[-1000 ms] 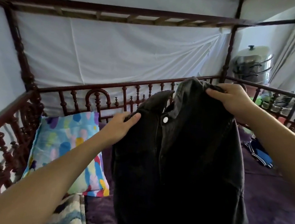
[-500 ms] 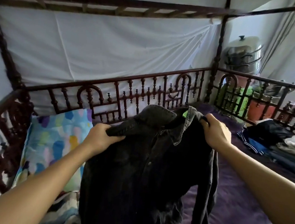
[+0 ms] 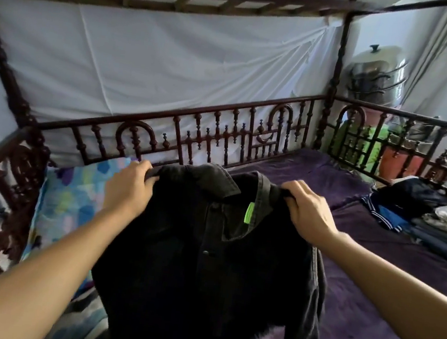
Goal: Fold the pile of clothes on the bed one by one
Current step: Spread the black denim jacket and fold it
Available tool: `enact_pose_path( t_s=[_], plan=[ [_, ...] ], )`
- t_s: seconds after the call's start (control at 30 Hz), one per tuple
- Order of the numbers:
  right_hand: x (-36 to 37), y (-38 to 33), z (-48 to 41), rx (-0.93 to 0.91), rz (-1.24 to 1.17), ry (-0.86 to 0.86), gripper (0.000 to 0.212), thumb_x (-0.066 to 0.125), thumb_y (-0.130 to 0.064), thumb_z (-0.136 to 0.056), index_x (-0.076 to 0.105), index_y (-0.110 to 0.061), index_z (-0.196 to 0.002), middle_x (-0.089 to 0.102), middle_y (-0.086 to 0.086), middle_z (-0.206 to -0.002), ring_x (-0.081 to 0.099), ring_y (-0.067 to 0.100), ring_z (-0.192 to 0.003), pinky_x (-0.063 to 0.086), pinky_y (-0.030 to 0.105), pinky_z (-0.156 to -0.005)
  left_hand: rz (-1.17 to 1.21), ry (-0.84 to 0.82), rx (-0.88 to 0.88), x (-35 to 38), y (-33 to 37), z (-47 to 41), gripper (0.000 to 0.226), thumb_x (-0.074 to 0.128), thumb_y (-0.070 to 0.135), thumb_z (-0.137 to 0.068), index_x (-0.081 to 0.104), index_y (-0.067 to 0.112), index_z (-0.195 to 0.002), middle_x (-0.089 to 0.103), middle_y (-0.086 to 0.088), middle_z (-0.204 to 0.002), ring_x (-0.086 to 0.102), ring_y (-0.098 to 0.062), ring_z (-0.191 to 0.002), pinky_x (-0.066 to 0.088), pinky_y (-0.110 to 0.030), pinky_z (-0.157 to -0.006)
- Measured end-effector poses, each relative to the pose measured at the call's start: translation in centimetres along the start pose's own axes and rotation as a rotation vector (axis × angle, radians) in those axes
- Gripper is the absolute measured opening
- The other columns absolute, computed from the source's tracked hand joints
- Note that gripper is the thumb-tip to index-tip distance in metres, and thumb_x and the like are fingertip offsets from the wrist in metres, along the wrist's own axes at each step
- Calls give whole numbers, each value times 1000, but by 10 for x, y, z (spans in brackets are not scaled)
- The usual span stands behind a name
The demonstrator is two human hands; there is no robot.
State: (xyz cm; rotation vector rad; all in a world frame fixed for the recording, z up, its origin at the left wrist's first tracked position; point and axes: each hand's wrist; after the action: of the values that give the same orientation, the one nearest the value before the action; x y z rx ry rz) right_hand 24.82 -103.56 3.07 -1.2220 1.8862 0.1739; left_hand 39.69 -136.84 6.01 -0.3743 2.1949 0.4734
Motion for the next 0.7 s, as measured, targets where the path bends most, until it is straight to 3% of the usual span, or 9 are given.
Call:
enact_pose_path(
  t_s=[0.07, 0.2, 0.3, 0.4, 0.5, 0.6, 0.7],
  plan=[
    [0, 14, 12, 57, 3, -12, 26, 55, -6, -89, 58, -12, -114, 60, 7, -110, 62, 41, -84, 50, 48, -69, 23, 42, 9, 14, 14, 2, 19, 56, 30, -92, 52, 12, -94, 61, -14, -93, 61, -39, -82, 35, -36, -60],
    [-11, 42, 29, 146, -36, -46, 24, 56, -9, -88, 51, -18, -110, 62, 5, -107, 61, 39, -85, 48, 43, -70, 7, 93, -7, 28, 47, -5, 27, 46, 39, -97, 46, 12, -93, 53, -11, -66, 49, -31, -55, 25, -30, -51],
    [-20, 63, 43, 186, -116, -81, 24, 60, -16, -88, 47, -17, -108, 66, 4, -93, 61, 35, -83, 42, 35, -66, -8, 116, -79, 41, 79, -29, 37, 38, 41, -100, 53, 8, -97, 62, -24, -75, 59, -41, -70, 31, -36, -57],
    [-28, 92, 58, 209, -210, -123, 25, 62, -23, -87, 43, -19, -103, 59, -5, -74, 56, 29, -66, 39, 33, -60, 17, 127, -154, 53, 117, -67, 49, 27, 45, -101, 54, 6, -89, 62, -30, -86, 59, -47, -83, 37, -41, -64],
    [-36, 134, 73, 295, -302, -183, 26, 62, -32, -87, 44, -19, -99, 62, 0, -71, 55, 22, -62, 45, 40, -60, 45, 46, -89, 77, 159, -90, 50, 32, 47, -99, 45, 11, -67, 59, -27, -78, 57, -44, -75, 43, -42, -62],
    [-46, 181, 78, 350, -343, -225, 27, 64, -43, -87, 48, -21, -91, 60, -2, -71, 56, 19, -66, 46, 40, -63, 21, 30, -27, 110, 208, -96, 53, 38, 49, -97, 43, 10, -62, 54, -22, -66, 55, -42, -67, 33, -36, -54],
    [-53, 233, 84, 436, -334, -156, 25, 61, -37, -90, 47, -18, -84, 56, -5, -68, 53, 21, -66, 43, 39, -64, 10, -33, 34, 142, 255, -95, 60, 41, 60, -92, 45, 12, -56, 50, -11, -54, 51, -34, -57, 29, -31, -49]
  ],
)
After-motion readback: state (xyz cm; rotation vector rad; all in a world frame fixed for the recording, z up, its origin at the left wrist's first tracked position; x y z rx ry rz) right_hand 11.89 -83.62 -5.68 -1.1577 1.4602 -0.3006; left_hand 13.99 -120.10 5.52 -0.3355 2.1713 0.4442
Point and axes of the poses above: each hand's wrist, its own z-axis away from the middle knuckle, its own x-axis out of the palm, y = z × x
